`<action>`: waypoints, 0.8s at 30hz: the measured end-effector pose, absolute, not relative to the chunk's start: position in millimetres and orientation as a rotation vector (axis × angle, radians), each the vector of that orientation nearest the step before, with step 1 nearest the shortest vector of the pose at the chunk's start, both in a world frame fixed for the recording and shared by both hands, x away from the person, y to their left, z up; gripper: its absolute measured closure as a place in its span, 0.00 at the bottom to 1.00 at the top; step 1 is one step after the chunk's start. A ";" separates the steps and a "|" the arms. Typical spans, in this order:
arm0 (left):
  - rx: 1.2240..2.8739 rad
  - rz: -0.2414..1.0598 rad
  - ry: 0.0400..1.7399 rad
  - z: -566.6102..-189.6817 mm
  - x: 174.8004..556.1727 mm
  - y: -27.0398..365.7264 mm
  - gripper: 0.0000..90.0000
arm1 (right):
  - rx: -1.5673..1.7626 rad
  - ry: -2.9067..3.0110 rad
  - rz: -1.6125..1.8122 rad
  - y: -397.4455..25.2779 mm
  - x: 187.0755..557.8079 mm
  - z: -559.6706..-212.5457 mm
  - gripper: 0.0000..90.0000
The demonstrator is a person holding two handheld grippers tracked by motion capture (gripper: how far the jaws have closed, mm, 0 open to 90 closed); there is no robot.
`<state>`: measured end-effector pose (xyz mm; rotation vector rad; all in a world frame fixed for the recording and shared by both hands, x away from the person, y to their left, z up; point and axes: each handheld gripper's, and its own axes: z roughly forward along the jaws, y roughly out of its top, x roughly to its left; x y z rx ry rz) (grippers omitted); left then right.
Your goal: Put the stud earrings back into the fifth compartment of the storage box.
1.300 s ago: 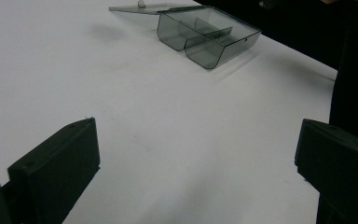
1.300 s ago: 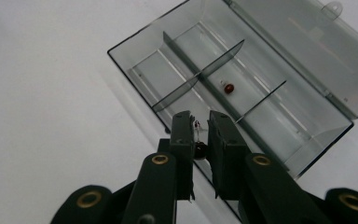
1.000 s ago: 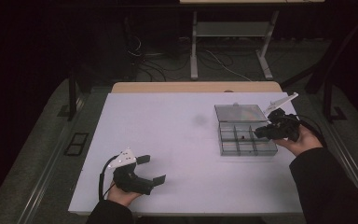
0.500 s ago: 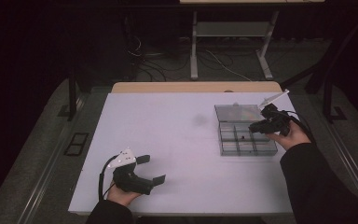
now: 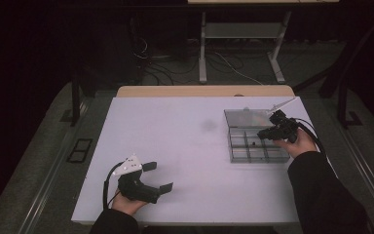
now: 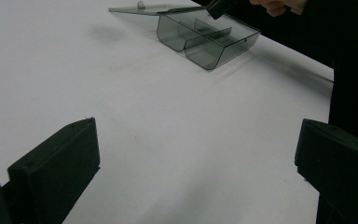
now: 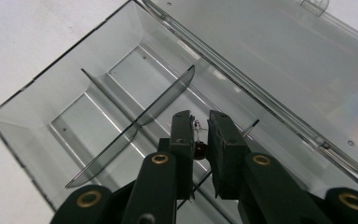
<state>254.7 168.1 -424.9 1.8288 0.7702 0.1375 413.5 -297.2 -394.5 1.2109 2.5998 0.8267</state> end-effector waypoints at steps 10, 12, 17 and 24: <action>1.829 0.137 0.770 -424.9 254.7 167.9 0.00 | 1.244 2.598 0.834 -294.7 421.1 -409.2 0.88; 1.830 0.137 0.769 -424.9 254.7 167.7 0.00 | 1.255 2.599 0.833 -293.9 422.2 -412.2 0.88; 1.830 0.137 0.769 -424.9 254.9 167.7 0.00 | 1.264 2.596 0.844 -291.2 424.4 -416.0 0.88; 1.830 0.136 0.768 -424.9 254.7 167.5 0.00 | 1.266 2.580 0.862 -287.0 422.7 -415.1 0.79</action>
